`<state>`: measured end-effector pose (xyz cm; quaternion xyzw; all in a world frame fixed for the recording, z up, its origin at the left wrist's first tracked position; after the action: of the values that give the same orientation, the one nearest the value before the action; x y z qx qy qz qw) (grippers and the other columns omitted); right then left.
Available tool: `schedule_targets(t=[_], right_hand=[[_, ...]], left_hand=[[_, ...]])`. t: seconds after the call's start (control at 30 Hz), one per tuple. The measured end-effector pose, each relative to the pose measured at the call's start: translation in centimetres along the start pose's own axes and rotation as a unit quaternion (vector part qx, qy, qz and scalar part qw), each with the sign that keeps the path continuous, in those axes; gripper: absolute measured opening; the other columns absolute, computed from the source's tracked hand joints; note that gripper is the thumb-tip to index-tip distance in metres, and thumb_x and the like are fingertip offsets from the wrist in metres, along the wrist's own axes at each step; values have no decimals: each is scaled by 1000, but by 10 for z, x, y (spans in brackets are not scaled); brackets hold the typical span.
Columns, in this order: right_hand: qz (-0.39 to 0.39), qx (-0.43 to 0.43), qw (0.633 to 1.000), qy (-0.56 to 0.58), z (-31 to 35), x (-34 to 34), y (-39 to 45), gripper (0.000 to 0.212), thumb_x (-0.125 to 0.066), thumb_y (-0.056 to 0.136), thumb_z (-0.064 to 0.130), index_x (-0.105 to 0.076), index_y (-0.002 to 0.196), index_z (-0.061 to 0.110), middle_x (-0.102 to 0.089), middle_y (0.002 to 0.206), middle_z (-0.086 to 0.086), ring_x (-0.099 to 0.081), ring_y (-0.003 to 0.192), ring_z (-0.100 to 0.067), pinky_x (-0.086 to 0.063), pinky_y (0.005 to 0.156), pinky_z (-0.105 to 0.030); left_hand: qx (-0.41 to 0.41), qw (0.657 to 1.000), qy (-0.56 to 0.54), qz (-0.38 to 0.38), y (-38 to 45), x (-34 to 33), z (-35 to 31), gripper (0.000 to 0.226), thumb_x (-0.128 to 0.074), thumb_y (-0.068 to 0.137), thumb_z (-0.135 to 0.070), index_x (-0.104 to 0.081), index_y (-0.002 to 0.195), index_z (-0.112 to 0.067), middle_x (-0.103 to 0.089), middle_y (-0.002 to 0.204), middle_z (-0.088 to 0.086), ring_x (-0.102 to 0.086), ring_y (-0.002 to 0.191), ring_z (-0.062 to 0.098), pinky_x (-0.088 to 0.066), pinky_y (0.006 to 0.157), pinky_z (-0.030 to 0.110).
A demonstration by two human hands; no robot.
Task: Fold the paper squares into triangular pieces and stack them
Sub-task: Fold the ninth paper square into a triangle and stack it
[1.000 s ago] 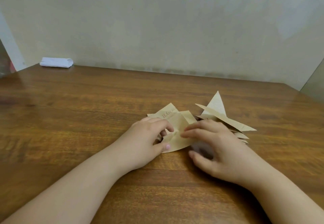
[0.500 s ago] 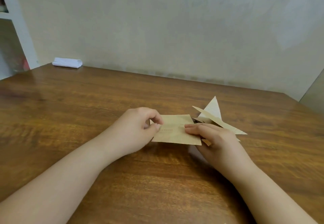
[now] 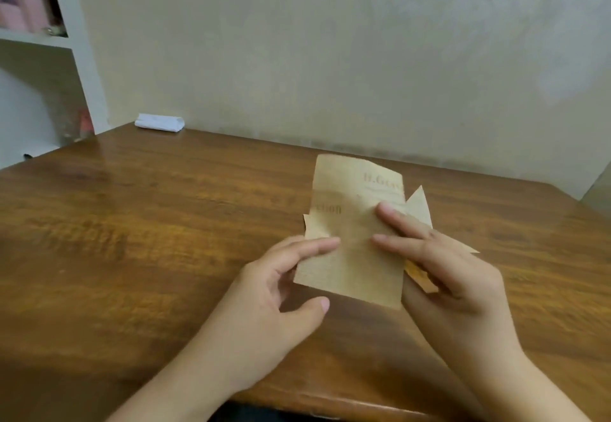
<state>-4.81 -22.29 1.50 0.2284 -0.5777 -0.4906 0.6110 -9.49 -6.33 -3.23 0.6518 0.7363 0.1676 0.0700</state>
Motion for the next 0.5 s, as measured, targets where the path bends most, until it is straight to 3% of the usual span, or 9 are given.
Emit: schedule_targets(t=[0.13, 0.33, 0.43, 0.5], right_hand=[[0, -63, 998, 27, 18, 2, -27, 32, -59, 83, 18, -64, 113, 23, -53, 138, 4, -51, 127, -8, -46, 100, -23], [-5, -139, 989, 56, 32, 10, -51, 37, -62, 79, 26, -61, 115, 32, -45, 141, 15, -56, 117, -3, -49, 90, -17], [13, -151, 988, 13, 36, 9, -60, 39, -74, 79, 13, -62, 109, 35, -44, 139, 14, -55, 115, 1, -38, 97, -9], [14, -160, 987, -30, 38, 8, -67, 51, -73, 76, 2, -60, 109, 40, -43, 135, 14, -54, 114, -1, -35, 98, -7]], left_hand=[[-5, 995, -93, -24, -21, -1, 2, 62, -64, 77, 13, -67, 108, -40, -60, 122, -19, -53, 120, 0, -40, 99, 16], [52, 984, -168, -3, -48, -2, 10, 56, -63, 59, 5, -72, 98, -34, -67, 114, -7, -61, 112, 9, -49, 84, 15], [67, 979, -194, 9, -59, -4, 7, 57, -68, 55, -7, -70, 104, -36, -67, 116, -6, -62, 112, 10, -49, 85, 14], [76, 976, -205, -3, -65, -3, 6, 64, -62, 60, 3, -68, 106, -42, -66, 119, -10, -61, 112, 9, -48, 85, 14]])
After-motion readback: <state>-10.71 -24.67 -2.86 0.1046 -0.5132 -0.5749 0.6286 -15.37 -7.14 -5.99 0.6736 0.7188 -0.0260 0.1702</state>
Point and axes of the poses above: each hand's wrist, its own y-axis towards the middle knuckle, its own x-axis out of the back of the hand, z = x × y, the point moved 7 cm from there along y, towards the middle knuckle
